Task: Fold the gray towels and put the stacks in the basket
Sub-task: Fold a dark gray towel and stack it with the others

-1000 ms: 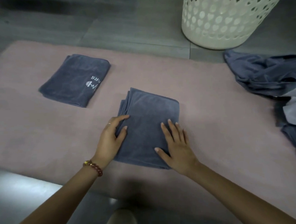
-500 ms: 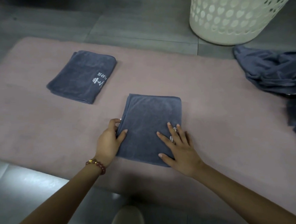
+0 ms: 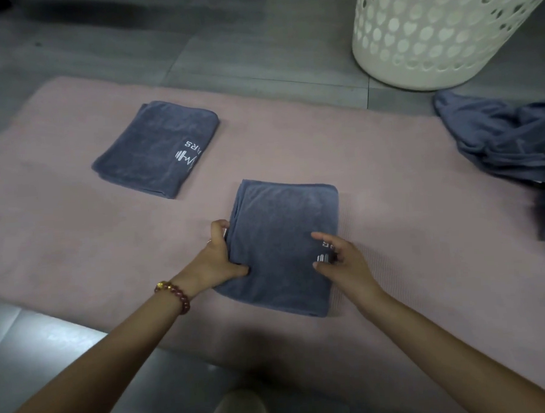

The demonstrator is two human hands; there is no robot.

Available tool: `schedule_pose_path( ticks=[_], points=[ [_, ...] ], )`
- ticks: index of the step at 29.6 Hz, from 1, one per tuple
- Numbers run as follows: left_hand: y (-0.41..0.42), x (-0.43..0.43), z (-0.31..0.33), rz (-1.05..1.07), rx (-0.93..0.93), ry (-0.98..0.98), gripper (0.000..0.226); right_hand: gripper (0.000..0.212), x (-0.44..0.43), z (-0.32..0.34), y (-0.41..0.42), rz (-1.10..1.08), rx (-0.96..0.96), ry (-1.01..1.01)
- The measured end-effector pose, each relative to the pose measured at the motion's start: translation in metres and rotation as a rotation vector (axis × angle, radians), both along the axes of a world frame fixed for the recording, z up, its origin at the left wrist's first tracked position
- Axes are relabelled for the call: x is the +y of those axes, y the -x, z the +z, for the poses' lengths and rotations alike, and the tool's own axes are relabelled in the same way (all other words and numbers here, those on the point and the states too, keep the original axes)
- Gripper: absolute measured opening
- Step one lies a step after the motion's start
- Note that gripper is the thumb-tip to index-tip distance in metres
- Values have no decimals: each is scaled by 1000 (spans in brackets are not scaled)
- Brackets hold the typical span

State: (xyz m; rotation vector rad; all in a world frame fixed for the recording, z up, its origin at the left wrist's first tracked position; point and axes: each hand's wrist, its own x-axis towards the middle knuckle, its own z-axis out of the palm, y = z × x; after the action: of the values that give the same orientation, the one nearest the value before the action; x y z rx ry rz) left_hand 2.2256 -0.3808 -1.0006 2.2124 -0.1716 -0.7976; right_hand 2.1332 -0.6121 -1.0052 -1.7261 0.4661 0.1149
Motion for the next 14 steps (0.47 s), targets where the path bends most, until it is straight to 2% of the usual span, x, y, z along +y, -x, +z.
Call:
schedule_pose_path(
  ticks=[3,10,12,14],
  points=[
    [0,1,-3,-17,-16,105,90,54,-7,6,-6,23,4,-182],
    [21,10,-7,-68,-139,332,94,62,-11,8,-14,113,-7,-139],
    [20,12,-8,-18,-89,364,92,63,-13,8,-16,111,8,-140],
    [17,12,-5,68,43,421,83,66,-17,8,-17,95,16,-154]
  ],
)
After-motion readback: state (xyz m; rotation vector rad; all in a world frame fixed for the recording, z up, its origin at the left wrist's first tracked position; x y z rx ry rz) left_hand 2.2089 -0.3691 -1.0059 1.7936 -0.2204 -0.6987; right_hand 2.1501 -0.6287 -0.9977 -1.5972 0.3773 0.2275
